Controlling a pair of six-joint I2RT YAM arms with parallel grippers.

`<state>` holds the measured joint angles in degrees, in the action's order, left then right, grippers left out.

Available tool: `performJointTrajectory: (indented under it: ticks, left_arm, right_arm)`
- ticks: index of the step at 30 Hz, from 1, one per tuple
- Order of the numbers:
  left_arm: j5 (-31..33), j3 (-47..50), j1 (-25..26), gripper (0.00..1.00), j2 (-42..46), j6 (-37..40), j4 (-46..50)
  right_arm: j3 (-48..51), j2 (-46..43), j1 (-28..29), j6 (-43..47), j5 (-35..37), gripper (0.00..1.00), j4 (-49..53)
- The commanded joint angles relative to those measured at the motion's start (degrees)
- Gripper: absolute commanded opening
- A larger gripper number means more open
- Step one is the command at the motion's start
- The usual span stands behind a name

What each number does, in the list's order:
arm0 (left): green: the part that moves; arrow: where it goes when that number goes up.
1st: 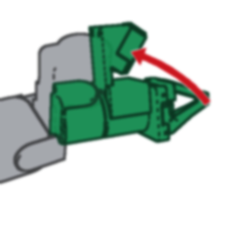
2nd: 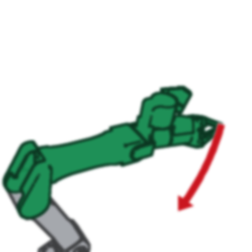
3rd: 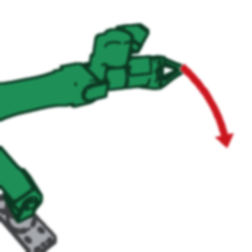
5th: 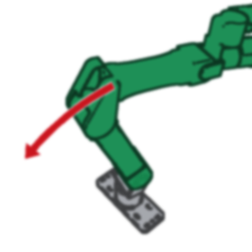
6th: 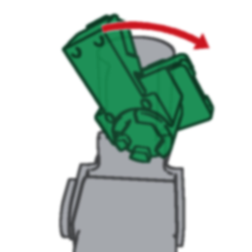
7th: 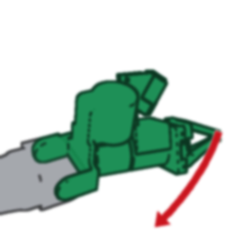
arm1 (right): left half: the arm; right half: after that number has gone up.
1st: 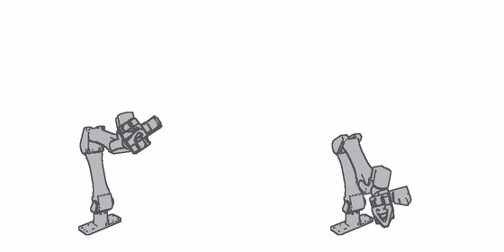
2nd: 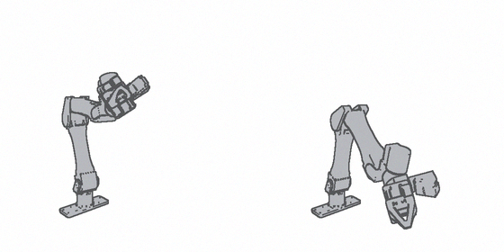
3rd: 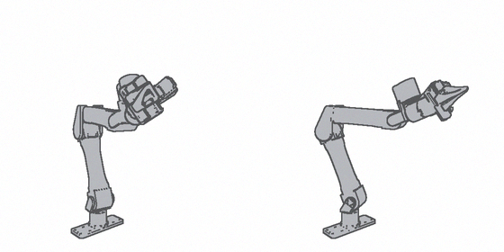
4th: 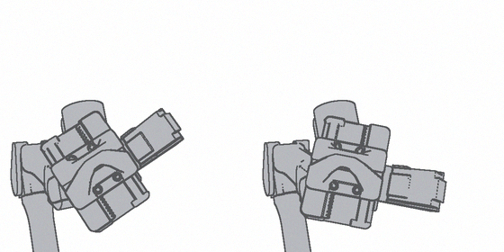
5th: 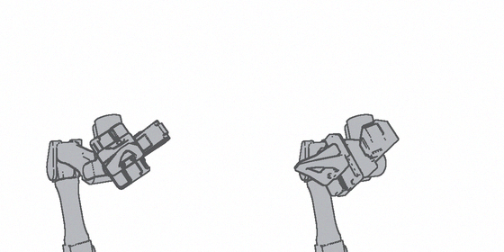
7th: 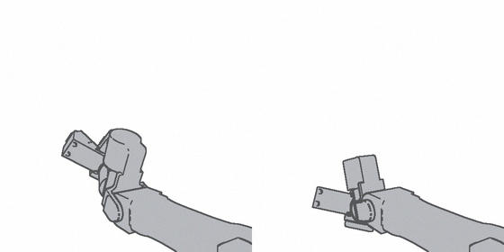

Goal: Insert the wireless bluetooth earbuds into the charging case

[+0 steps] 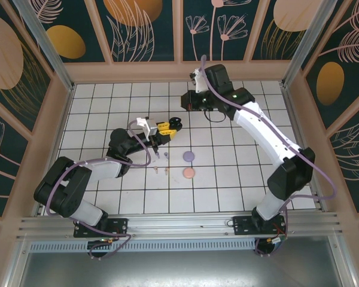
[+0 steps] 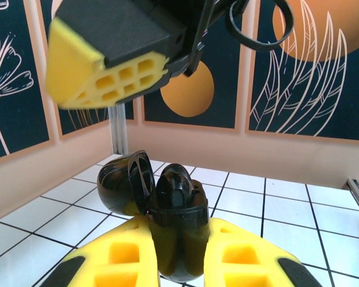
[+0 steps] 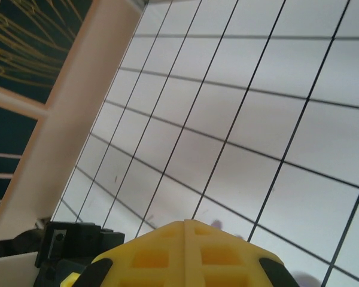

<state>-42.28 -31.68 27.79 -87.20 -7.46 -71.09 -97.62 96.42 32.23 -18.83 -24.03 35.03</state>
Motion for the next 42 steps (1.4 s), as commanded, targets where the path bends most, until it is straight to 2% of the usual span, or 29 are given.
performJointTrajectory:
  ticks: [1,12,22,25,28,31,33,36,42]
  left_arm:
    - [-2.0,-2.0,0.4,0.0,-0.5,2.5,1.3]
    - [-1.6,-3.6,0.4,0.0,-0.9,3.5,2.8]
    - [1.2,-4.2,0.4,0.0,-1.8,2.0,0.3]
    - [1.3,-4.5,0.4,0.0,-2.6,1.0,-0.3]
    - [1.5,-4.5,0.4,0.0,-3.3,-0.2,-0.6]
    - [2.7,-4.1,0.4,0.0,-4.1,-2.9,-0.5]
    - [4.0,-4.3,0.4,0.0,-5.2,-5.8,0.6]
    - [8.0,-7.5,0.4,0.0,-7.4,-10.6,9.0]
    - [15.3,-21.1,0.4,0.0,-16.1,-19.8,36.6]
  right_arm:
    - [-4.0,2.6,0.0,1.7,-5.4,0.0,5.2]
    - [-2.2,3.3,3.0,4.4,-7.2,0.0,10.8]
    - [12.5,-8.8,4.5,1.4,-8.0,0.0,8.3]
    - [15.5,-12.5,4.0,-1.0,-6.5,0.0,5.4]
    - [17.2,-16.1,2.2,-5.0,0.7,0.0,2.0]
    - [21.2,-20.5,-0.6,-9.4,6.3,0.11,-2.9]
    - [24.8,-22.9,-0.6,-11.7,9.9,0.29,-5.7]
    - [30.5,-25.1,-2.3,-13.7,12.7,0.48,-9.1]
    - [41.3,-27.4,-2.1,-16.1,13.8,0.57,-14.6]
